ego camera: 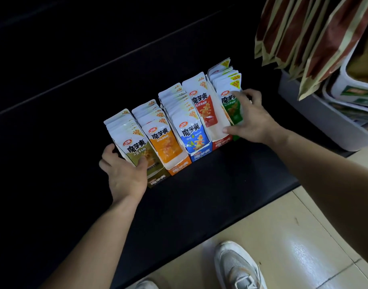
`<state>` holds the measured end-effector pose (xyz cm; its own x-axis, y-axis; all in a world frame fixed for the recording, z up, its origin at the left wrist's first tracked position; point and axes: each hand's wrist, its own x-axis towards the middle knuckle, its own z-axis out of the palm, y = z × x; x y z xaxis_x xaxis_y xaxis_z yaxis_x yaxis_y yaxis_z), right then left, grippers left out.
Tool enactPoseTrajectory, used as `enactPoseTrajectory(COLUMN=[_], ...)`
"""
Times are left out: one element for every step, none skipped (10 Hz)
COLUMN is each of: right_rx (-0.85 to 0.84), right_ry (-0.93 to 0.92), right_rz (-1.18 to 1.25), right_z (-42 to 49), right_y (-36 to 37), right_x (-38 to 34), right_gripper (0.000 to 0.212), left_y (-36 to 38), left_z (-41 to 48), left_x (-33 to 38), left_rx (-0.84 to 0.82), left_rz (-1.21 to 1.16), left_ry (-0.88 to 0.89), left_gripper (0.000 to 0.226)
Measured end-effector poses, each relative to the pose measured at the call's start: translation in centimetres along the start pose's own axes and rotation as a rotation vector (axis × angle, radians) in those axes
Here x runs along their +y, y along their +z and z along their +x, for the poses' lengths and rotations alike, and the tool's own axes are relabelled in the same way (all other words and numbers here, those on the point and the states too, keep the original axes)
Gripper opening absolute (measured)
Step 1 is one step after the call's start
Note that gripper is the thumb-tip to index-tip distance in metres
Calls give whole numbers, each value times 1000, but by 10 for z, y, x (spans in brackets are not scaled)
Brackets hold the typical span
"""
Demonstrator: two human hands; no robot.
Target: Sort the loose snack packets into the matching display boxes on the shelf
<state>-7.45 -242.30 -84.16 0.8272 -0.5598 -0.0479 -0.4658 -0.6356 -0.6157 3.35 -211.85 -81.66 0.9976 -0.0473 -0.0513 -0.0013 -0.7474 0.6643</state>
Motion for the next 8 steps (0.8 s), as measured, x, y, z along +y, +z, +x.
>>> enactPoseTrajectory(right_rx=[148, 160, 99, 84, 66, 52, 45, 81], right_ry=[99, 232, 234, 261, 263, 276, 295, 277], right_rz=[-82, -36, -27, -1, -20, -64, -137, -191], right_z=[-9, -16, -15, -11, -8, -7, -12, -23], right_y=[11, 20, 21, 15, 13, 11, 11, 15], right_x=[-7, -17, -20, -19, -9, -1, 2, -4], right_gripper=[94, 84, 81, 86, 90, 92, 95, 93], left_y=[1, 5, 9, 12, 19, 25, 26, 17], left_z=[4, 2, 2, 3, 4, 4, 1, -5], left_x=[-6, -14, -15, -13, -9, -1, 5, 10], left_rx=[-89, -184, -209, -238, -274, -323, -330, -312], left_rz=[-31, 33, 60, 52, 19, -38, -74, -40], left_ry=[-111, -120, -96, -76, -49, -28, -16, -46], left_gripper=[77, 75, 79, 81, 84, 85, 85, 83])
